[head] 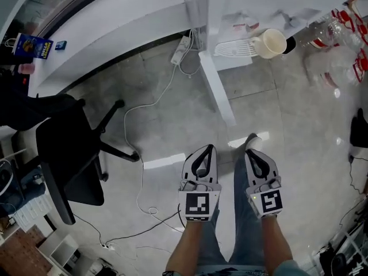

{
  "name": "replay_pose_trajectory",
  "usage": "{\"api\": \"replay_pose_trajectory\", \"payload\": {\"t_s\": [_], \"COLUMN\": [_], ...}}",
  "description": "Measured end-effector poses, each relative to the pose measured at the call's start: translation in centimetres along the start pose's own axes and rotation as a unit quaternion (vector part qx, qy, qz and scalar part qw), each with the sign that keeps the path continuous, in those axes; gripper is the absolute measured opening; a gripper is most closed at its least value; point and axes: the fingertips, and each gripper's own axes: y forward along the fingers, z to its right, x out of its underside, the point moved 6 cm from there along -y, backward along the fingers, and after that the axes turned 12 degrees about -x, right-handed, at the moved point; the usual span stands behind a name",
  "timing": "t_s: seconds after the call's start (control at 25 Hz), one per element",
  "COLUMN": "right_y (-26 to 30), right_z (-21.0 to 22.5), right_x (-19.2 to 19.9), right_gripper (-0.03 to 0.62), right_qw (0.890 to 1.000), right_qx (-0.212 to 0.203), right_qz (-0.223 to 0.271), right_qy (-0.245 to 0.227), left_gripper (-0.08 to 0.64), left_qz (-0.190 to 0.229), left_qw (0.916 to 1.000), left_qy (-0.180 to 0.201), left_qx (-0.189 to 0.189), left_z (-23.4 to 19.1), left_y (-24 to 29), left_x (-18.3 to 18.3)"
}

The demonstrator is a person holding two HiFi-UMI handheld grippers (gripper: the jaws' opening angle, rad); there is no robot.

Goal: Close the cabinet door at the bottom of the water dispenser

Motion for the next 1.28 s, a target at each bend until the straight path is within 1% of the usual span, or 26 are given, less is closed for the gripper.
{"api": "replay_pose_trajectory", "payload": {"t_s": [0.16,0.48,0.52,0.56,0.6,0.72,0.92,1.04,1.12,1.28], "right_y": [1.9,6.1,6.7,7.2,7.7,9.0,11.8,13.3,14.1,15.2], "right_z": [0.4,1.3,1.5,1.7,2.0,2.3,3.4,4.2,4.7,5.5], "right_x": [2.9,7.6,8.2,8.8,9.3,11.2,14.1,15.3,15.8,15.7], "right_gripper": [0.032,0.035,0.058,0.126,0.176,0.184,0.198,0.204,0.206,0.207], "right_qw": [1.0,1.0,0.999,0.999,0.999,0.997,0.996,0.995,0.995,0.994], "right_qx": [0.009,0.006,0.011,0.019,0.029,0.047,0.045,0.044,0.048,0.059], "right_qz": [-0.001,-0.028,-0.034,-0.039,-0.041,-0.043,-0.055,-0.064,-0.071,-0.072], "right_qy": [0.003,-0.012,-0.008,0.003,0.018,0.046,0.051,0.054,0.053,0.061], "left_gripper": [0.011,0.011,0.011,0.011,0.009,0.011,0.011,0.009,0.011,0.011], "left_qz": [-0.021,-0.035,-0.036,-0.036,-0.037,-0.04,-0.038,-0.053,-0.057,-0.067], "left_qw": [0.9997,0.9993,0.9993,0.9993,0.9993,0.9988,0.9989,0.9984,0.9982,0.9974], "left_qy": [0.011,0.012,0.011,0.007,-0.001,-0.022,-0.019,-0.013,-0.009,-0.014], "left_qx": [0.007,0.01,0.008,0.003,-0.002,-0.015,-0.018,-0.017,-0.016,-0.025], "left_z": [0.0,-1.1,-1.4,-1.6,-1.9,-2.2,-2.4,-2.5,-2.6,-2.8], "left_y": [1.6,4.6,4.9,5.3,5.6,6.3,8.0,8.5,8.7,9.2], "left_x": [3.0,6.5,6.8,7.2,7.6,9.0,10.7,11.7,12.1,12.7]}}
